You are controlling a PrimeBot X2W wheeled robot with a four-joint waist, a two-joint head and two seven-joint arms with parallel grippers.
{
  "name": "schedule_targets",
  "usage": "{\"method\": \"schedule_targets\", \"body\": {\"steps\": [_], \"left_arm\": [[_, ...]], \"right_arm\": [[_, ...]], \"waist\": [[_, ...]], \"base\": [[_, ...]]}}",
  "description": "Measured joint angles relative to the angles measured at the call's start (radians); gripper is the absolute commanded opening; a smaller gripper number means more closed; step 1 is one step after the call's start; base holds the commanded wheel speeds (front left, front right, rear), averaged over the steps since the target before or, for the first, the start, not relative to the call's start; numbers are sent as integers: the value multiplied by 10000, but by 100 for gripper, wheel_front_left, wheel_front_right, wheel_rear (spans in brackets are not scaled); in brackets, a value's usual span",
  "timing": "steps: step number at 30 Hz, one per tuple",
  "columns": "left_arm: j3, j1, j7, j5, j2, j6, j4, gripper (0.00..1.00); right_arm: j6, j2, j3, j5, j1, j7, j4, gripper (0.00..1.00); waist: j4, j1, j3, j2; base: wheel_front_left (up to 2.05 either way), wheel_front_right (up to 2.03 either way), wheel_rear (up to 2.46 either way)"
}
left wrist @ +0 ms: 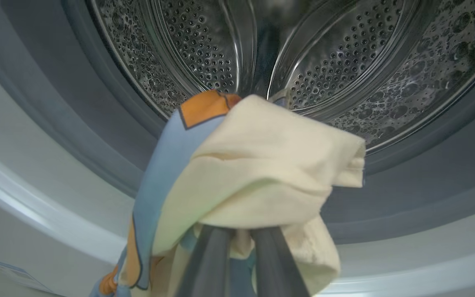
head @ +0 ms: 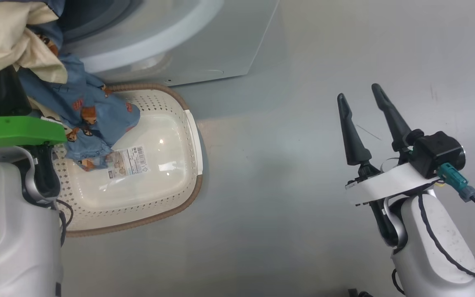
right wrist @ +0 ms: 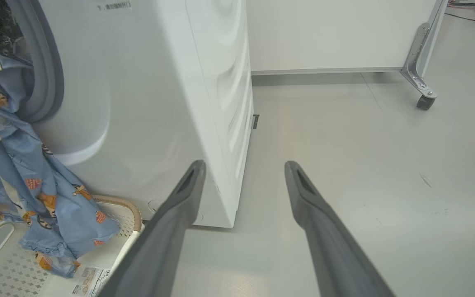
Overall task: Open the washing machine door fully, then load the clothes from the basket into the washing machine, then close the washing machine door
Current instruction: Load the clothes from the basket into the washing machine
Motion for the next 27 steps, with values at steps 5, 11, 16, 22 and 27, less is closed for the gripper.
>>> {"method": "schedule_targets", "body": {"steps": [5, 11, 16, 22, 27], "left_arm": [[-56, -10, 0, 128, 178, -4, -128, 0], [-61, -512, 19, 290, 742, -29, 90, 0], [59, -1522, 428, 424, 1216, 46, 468, 0], [180, -2316, 1014, 577, 1657, 284, 1200, 0], [272, -2801, 1415, 727, 2157, 428, 1816, 0]], "right_arm": [[0, 8, 454, 395, 173, 0, 96, 100], [0, 13, 965, 794, 401, 2, 146, 100], [0, 23, 1202, 913, 578, 2, 196, 100], [0, 38, 1377, 1129, 761, 2, 211, 100], [0, 71, 1519, 1187, 776, 2, 192, 100]], "waist": [[-136, 0, -473, 0], [-590, 0, -822, 0], [-1094, 0, -991, 0], [-1732, 0, -1083, 0], [-2212, 0, -1081, 0]], "base": [[0, 0, 0], [0, 0, 0], [0, 0, 0], [0, 0, 0], [0, 0, 0]]}}
